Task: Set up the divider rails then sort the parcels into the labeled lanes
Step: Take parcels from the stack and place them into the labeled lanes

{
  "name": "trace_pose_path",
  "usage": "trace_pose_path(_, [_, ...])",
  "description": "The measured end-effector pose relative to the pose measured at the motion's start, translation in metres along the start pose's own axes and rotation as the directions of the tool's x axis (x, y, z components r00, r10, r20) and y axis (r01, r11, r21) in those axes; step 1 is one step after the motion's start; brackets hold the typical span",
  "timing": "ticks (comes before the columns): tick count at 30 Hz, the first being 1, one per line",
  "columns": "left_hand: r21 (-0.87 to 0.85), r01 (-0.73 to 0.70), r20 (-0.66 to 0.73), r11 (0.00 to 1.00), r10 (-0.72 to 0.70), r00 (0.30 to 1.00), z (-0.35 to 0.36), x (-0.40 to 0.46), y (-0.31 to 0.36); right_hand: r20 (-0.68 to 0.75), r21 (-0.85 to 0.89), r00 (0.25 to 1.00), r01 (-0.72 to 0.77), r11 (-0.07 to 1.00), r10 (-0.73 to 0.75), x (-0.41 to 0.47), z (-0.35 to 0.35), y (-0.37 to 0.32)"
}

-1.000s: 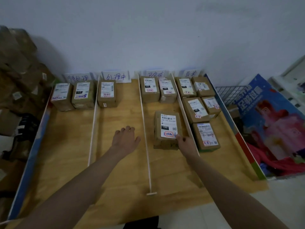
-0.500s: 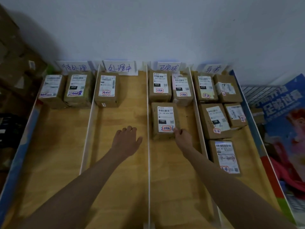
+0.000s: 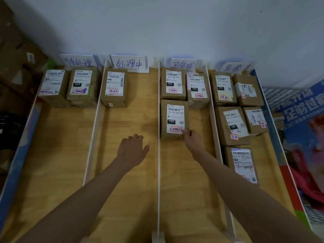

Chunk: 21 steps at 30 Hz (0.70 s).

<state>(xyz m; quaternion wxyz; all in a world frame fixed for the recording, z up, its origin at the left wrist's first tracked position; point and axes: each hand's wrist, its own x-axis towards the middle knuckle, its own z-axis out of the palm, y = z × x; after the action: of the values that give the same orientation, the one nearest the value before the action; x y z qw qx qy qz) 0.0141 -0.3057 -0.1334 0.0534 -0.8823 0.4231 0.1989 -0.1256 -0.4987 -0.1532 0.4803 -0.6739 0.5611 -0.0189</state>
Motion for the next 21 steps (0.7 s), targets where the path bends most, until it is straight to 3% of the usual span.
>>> trace_pose_path(6, [0.015,0.003,0.004,1.000,-0.003,1.000,-0.009,-0.014,-0.001,-0.053,-0.058,0.998,0.035,0.998,-0.038,-0.025,-0.010,-0.002])
trace_pose_path(9, [0.016,0.005,-0.015,1.000,-0.004,1.000,-0.017,-0.028,-0.002,-0.096,-0.179,0.983,0.138,0.974,-0.157,-0.050,-0.020,-0.005])
trace_pose_path(14, [0.008,0.006,-0.084,1.000,-0.005,0.996,-0.035,-0.065,-0.012,-0.087,-0.464,0.891,0.360,0.809,-0.446,-0.103,-0.026,-0.015])
trace_pose_path(21, [0.028,0.045,-0.168,0.999,-0.040,0.985,-0.047,-0.154,-0.046,0.035,-0.637,0.854,0.420,0.647,-0.520,-0.200,0.003,-0.019])
